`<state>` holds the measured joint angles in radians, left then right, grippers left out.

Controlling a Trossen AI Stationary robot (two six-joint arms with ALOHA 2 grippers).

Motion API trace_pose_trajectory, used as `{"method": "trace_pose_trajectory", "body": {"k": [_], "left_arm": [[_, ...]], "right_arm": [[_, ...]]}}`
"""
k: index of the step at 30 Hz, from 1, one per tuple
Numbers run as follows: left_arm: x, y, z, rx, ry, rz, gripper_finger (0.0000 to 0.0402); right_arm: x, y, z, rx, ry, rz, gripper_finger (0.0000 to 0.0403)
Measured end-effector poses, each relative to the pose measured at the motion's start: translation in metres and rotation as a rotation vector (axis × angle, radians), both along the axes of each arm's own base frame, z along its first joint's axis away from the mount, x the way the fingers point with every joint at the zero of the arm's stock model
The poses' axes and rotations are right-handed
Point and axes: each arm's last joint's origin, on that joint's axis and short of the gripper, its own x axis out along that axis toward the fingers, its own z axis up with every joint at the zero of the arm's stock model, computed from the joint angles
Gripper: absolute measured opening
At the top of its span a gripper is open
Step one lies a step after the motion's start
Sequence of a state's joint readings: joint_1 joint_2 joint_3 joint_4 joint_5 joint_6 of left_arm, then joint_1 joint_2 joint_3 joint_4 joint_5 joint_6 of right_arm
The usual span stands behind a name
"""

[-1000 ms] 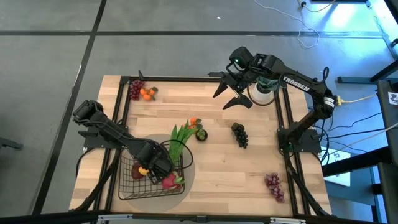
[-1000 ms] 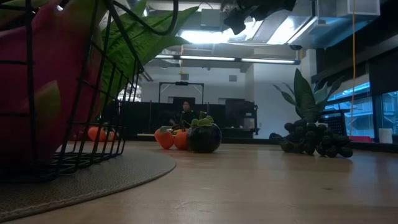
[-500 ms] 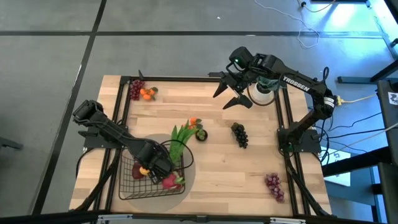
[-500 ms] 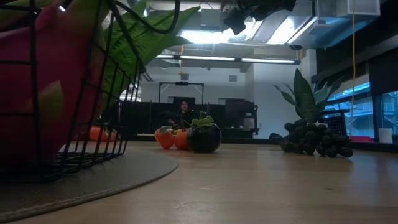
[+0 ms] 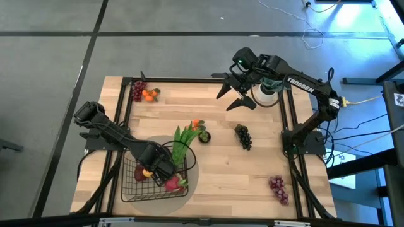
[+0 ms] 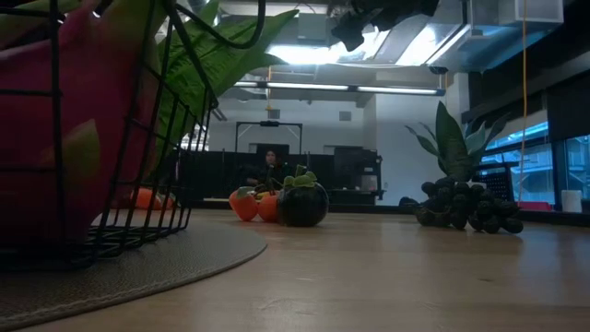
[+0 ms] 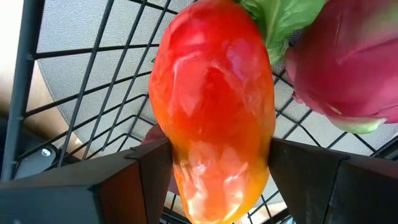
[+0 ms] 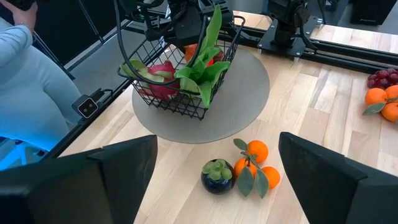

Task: Build produce basket
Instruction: Put the orange mango into the black wire basket, then put the black grapes into the black wire basket

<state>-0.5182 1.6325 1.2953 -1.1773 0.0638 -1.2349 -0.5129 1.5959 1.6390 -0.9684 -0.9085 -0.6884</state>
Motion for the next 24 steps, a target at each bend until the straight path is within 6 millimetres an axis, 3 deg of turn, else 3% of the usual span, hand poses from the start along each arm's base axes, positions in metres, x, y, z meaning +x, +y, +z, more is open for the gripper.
{"method": "trace_pose_trajectory", "body": {"k": [7, 18, 24], "left_arm": [[0.0003, -0.0003, 0.0000, -0.003, -0.002, 0.019, 0.0227], [-0.0025, -0.0008, -0.0001, 0.007, 0.018, 0.013, 0.0308], [-0.0056, 0.0010, -0.0001, 0.025, 0.052, 0.025, 0.0311]], "right_arm": [[0.0000, 0.0000, 0.0000, 0.000, 0.000, 0.000, 0.0323], [0.0000, 0.0000, 0.0000, 0.000, 0.000, 0.000, 0.0323], [0.0000, -0.0001, 0.0000, 0.000, 0.000, 0.000, 0.0323]]}}
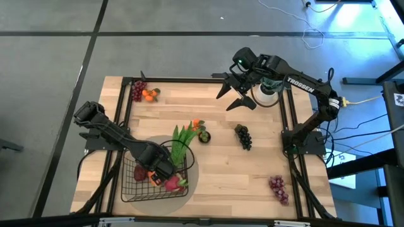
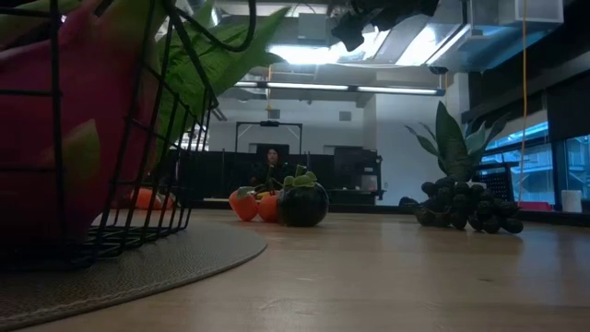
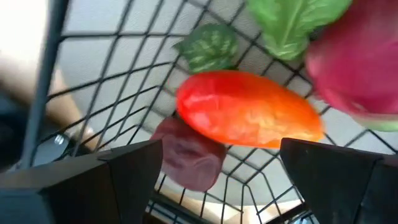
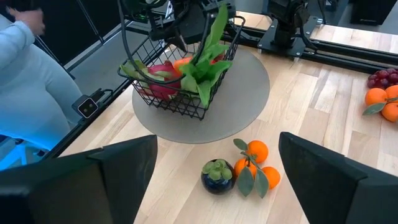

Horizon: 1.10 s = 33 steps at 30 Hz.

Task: Build produce basket
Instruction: Put the black grapes into the black wire basket

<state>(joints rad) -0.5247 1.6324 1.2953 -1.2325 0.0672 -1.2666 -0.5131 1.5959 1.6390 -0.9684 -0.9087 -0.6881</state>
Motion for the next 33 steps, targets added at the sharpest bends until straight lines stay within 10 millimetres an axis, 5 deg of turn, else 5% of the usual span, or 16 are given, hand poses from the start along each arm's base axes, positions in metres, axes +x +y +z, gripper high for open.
{"method": "trace_pose_trajectory", "body": {"k": [11, 22, 33], "left_arm": [[-0.023, 0.013, 0.035, -0.029, -0.085, 0.133, 0.0312], [-0.056, 0.046, 0.081, 0.118, -0.402, 0.308, 0.0312], [-0.063, 0.084, 0.091, 0.253, -0.438, 0.492, 0.0312]], "right_arm": [[0.000, 0.000, 0.000, 0.000, 0.000, 0.000, 0.0323], [0.000, 0.000, 0.000, -0.001, -0.001, 0.000, 0.0323], [0.000, 0.000, 0.001, -0.002, -0.007, -0.001, 0.0323]]}}
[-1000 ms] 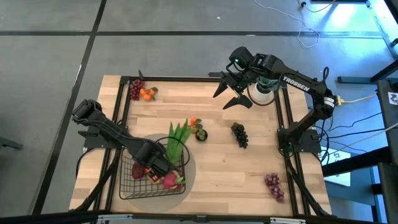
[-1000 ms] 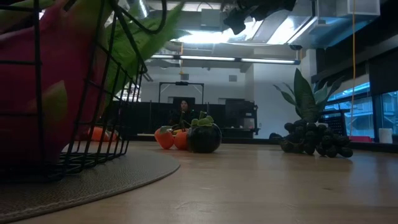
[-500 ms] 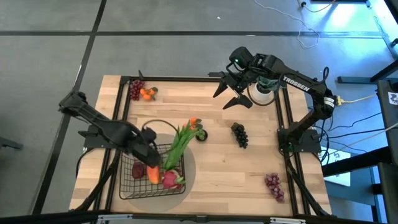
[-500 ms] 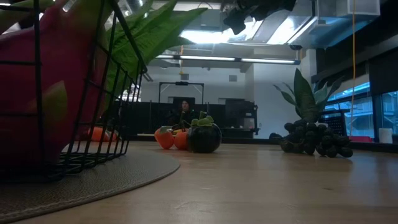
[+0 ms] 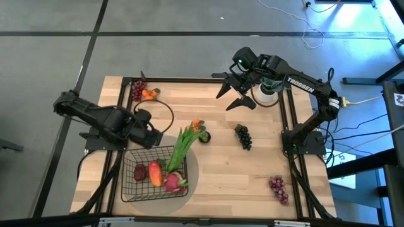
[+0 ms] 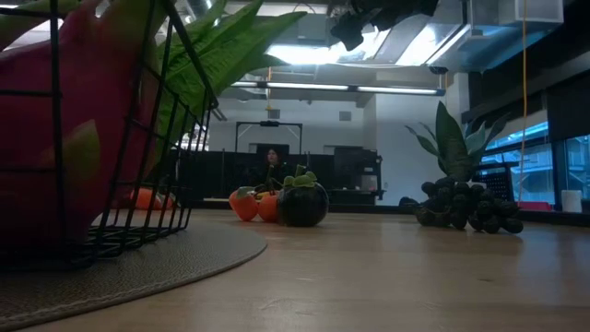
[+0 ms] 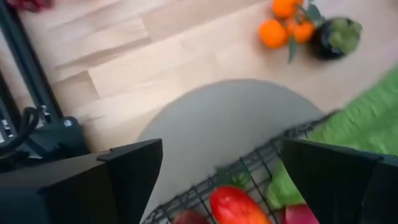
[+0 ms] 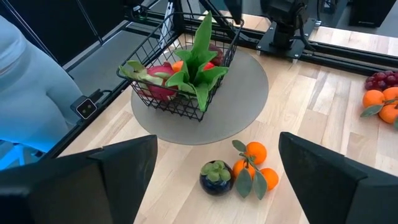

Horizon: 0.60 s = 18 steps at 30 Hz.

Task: Build produce basket
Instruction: Put the black grapes into the black wire basket

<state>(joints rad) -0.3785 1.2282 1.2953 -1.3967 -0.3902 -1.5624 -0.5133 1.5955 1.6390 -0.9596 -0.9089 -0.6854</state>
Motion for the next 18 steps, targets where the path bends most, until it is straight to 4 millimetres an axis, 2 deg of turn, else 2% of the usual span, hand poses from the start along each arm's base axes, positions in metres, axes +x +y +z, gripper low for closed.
{"method": "trace_pose_trajectory", "body": {"k": [12, 18], "left_arm": [[0.006, 0.021, 0.000, 0.031, 0.009, 0.073, 0.0308], [0.008, 0.029, 0.000, 0.055, 0.030, 0.049, 0.0305]], "right_arm": [[0.003, 0.002, 0.001, 0.037, 0.011, -0.020, 0.0323], [0.003, 0.004, 0.001, 0.092, 0.054, -0.052, 0.0323]]}}
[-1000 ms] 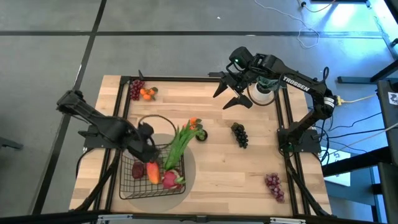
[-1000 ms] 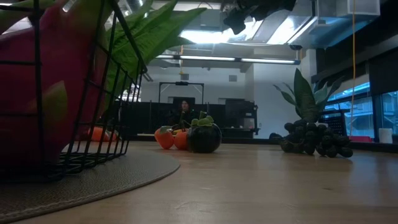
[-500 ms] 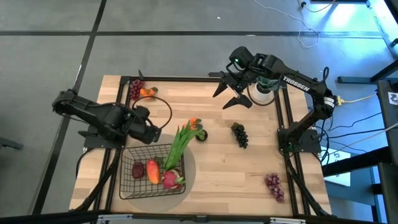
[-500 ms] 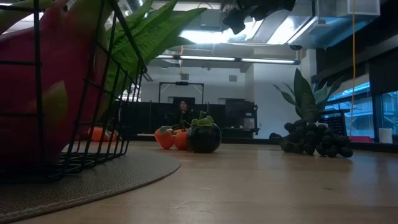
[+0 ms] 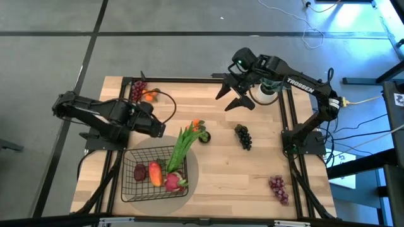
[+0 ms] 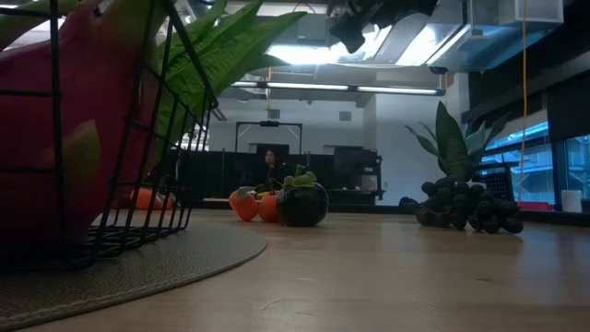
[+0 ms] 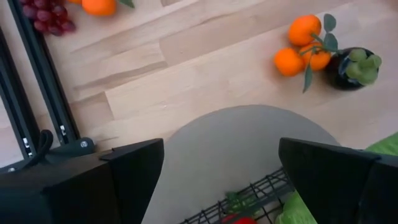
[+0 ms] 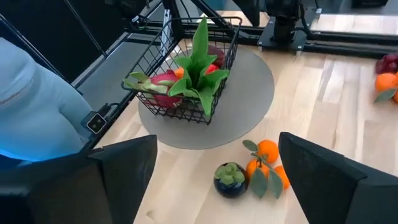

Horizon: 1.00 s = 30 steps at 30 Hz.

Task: Build produce basket
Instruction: Put the black grapes into the black wire basket

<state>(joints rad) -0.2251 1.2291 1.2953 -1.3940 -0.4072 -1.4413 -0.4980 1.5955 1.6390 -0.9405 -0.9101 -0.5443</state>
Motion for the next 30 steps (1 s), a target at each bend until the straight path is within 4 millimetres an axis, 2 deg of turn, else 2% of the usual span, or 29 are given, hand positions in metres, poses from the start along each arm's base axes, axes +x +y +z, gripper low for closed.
{"method": "trace_pose_trajectory", "body": {"k": [5, 8, 12, 15, 17, 20, 26, 30], "left_arm": [[0.002, 0.006, 0.000, 0.004, -0.004, 0.014, 0.0305], [0.002, 0.008, 0.000, 0.013, 0.005, -0.004, 0.0305], [0.003, 0.008, 0.000, 0.021, 0.010, -0.027, 0.0305], [0.003, 0.008, 0.000, 0.024, 0.013, -0.035, 0.0305], [0.004, 0.009, 0.001, 0.039, 0.004, -0.032, 0.0305], [0.007, 0.009, 0.003, 0.095, -0.034, -0.038, 0.0305], [0.005, 0.011, 0.007, 0.140, -0.030, -0.134, 0.0305], [0.006, 0.015, 0.007, 0.159, -0.006, -0.165, 0.0305]], "right_arm": [[0.002, 0.006, -0.002, 0.091, 0.110, -0.081, 0.0323], [0.000, 0.013, -0.008, 0.039, 0.253, -0.182, 0.0323], [-0.006, 0.023, -0.019, -0.048, 0.554, -0.474, 0.0323], [-0.013, 0.033, -0.025, -0.039, 0.752, -0.714, 0.0323], [-0.015, 0.041, -0.029, -0.022, 0.835, -0.796, 0.0323], [-0.014, 0.052, -0.045, 0.019, 0.928, -0.853, 0.0323], [-0.021, 0.072, -0.093, 0.064, 1.142, -0.960, 0.0323], [-0.021, 0.081, -0.115, 0.098, 1.183, -1.026, 0.0323]]}}
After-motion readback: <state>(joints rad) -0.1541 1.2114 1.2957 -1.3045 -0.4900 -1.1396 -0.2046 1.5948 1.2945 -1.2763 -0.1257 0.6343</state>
